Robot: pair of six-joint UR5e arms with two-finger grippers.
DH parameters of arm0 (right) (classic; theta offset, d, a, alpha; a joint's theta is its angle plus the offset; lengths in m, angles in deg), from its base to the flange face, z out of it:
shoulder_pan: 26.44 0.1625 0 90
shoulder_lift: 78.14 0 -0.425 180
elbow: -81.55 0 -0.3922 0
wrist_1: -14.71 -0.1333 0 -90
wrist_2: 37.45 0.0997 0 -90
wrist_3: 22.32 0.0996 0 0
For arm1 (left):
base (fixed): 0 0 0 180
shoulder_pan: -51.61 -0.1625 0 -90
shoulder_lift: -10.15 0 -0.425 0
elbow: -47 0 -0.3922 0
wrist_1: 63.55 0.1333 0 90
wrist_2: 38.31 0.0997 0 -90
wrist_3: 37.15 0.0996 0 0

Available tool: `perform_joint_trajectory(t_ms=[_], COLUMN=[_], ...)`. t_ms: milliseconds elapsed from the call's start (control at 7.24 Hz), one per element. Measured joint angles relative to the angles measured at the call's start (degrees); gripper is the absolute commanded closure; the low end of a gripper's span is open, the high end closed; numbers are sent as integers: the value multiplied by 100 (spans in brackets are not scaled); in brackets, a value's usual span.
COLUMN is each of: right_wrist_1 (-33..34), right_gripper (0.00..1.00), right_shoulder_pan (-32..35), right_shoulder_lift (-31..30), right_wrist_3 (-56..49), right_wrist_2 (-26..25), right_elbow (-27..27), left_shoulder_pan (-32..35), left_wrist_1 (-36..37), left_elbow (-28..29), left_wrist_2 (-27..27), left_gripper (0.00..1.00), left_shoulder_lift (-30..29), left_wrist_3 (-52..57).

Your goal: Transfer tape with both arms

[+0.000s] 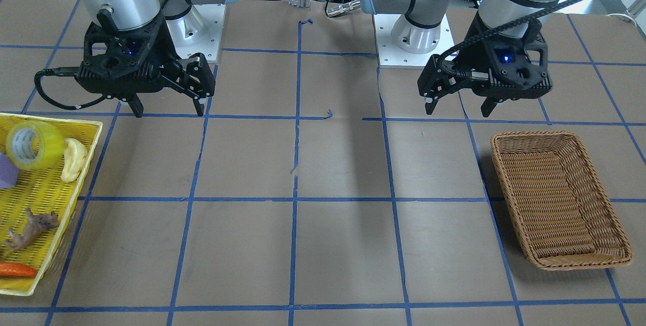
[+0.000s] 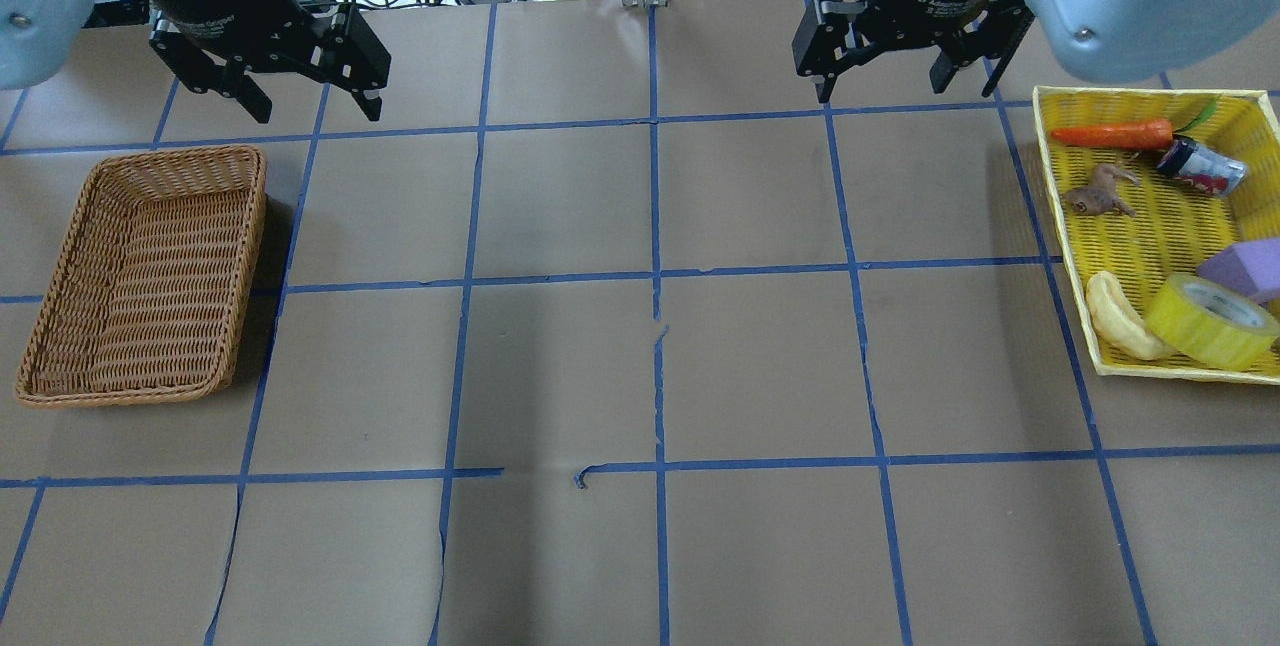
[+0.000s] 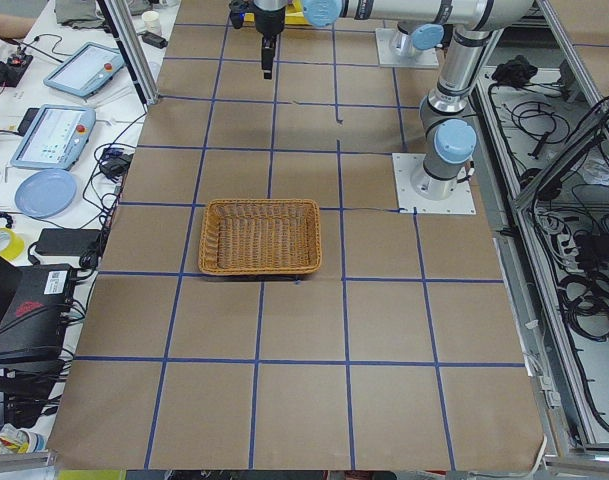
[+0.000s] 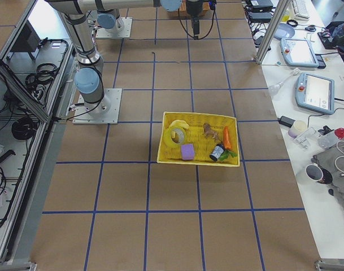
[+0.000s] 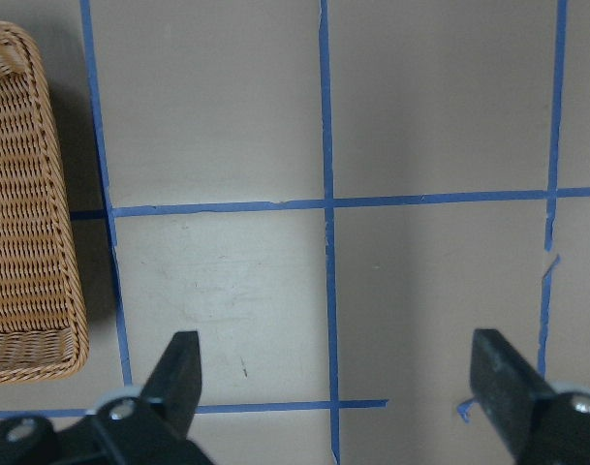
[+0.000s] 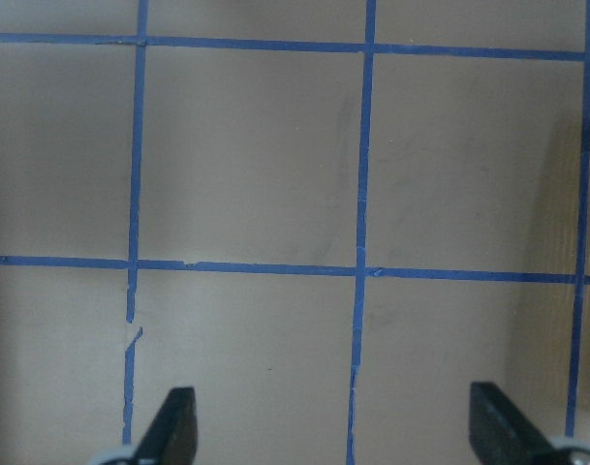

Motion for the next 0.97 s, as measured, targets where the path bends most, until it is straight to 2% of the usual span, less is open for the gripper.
perform_joint_trajectory(t_ms=[967], right_wrist_1=[-34], right_gripper=[0], right_shoulder_pan=[42], right_shoulder_lift=[-43], right_wrist_3=[-35], right_wrist_2=[8], right_elbow=[-69], left_shoulder_pan=[32], left_wrist_1=[-51], left_elbow=[180], left_wrist_2=[-204], left_gripper=[0], left_shoulder_lift=[-161], left_wrist_3=[-8])
